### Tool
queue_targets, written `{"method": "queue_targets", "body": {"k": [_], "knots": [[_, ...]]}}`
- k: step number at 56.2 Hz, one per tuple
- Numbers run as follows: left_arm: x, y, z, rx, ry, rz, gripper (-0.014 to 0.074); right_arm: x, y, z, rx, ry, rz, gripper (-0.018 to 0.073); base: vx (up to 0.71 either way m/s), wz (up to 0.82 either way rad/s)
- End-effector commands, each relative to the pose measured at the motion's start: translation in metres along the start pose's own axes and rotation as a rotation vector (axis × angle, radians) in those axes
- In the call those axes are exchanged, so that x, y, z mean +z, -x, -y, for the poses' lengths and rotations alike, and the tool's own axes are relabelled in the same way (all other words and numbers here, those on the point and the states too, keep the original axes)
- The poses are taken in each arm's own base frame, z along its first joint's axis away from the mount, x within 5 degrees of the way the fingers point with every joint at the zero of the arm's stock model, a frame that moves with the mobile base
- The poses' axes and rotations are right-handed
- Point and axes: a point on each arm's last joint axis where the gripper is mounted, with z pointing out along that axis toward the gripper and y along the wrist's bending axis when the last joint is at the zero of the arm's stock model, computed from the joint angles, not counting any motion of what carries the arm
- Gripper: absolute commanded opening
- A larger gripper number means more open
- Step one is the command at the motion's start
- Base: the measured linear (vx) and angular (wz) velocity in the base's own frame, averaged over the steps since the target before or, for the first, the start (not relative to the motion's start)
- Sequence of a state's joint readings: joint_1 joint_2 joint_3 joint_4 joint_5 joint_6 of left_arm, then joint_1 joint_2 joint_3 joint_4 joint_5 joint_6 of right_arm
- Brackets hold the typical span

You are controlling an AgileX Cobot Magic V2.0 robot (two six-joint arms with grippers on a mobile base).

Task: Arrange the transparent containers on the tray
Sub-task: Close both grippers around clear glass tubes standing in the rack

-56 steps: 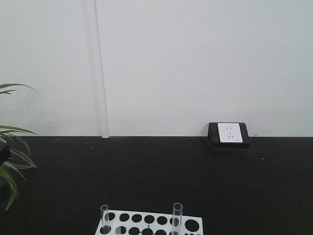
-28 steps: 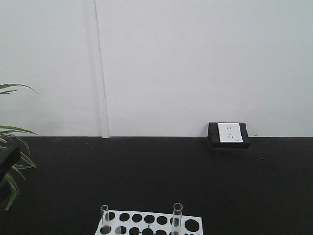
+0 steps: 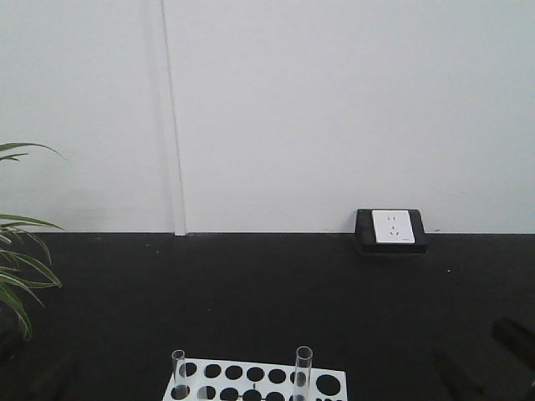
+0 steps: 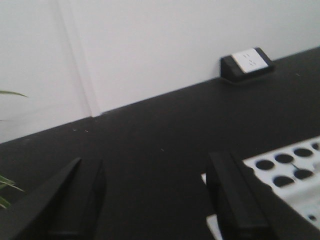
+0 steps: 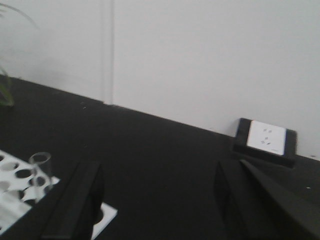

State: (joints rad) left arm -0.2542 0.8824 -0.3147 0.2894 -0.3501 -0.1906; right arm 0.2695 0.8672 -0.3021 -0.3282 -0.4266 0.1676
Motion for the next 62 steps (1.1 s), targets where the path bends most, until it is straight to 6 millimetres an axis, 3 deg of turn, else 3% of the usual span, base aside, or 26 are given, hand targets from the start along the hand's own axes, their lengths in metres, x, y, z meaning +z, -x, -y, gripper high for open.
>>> {"method": "queue_targets", "body": {"k": [1, 7, 17, 41, 53, 62], "knots": [[-0.005, 0.003, 0.014, -0.014, -0.114, 0.186, 0.0525, -0.003, 0.005, -0.010, -0.004, 0.065, 0.138, 0.0512, 0.00, 0.00], [-0.003, -0.010, 0.022, -0.002, -0.196, 0.213, 0.0509, -0.001, -0.003, -0.014, 0.006, 0.096, 0.150, 0.0512, 0.00, 0.00], [0.017, -0.022, 0.026, -0.058, -0.256, 0.234, 0.0482, 0.011, -0.006, -0.016, 0.022, 0.126, 0.190, 0.0512, 0.00, 0.00], [0.106, -0.023, 0.023, -0.108, -0.297, 0.240, 0.0474, 0.031, -0.022, -0.018, 0.065, 0.142, 0.184, 0.0512, 0.00, 0.00], [0.133, -0.039, 0.023, -0.115, -0.305, 0.181, 0.0472, 0.032, -0.023, -0.016, 0.029, 0.123, 0.182, 0.0512, 0.00, 0.00], [0.143, -0.055, 0.023, -0.136, -0.303, 0.144, 0.0444, 0.032, -0.021, -0.015, 0.041, 0.111, 0.200, 0.0512, 0.00, 0.00]]}}
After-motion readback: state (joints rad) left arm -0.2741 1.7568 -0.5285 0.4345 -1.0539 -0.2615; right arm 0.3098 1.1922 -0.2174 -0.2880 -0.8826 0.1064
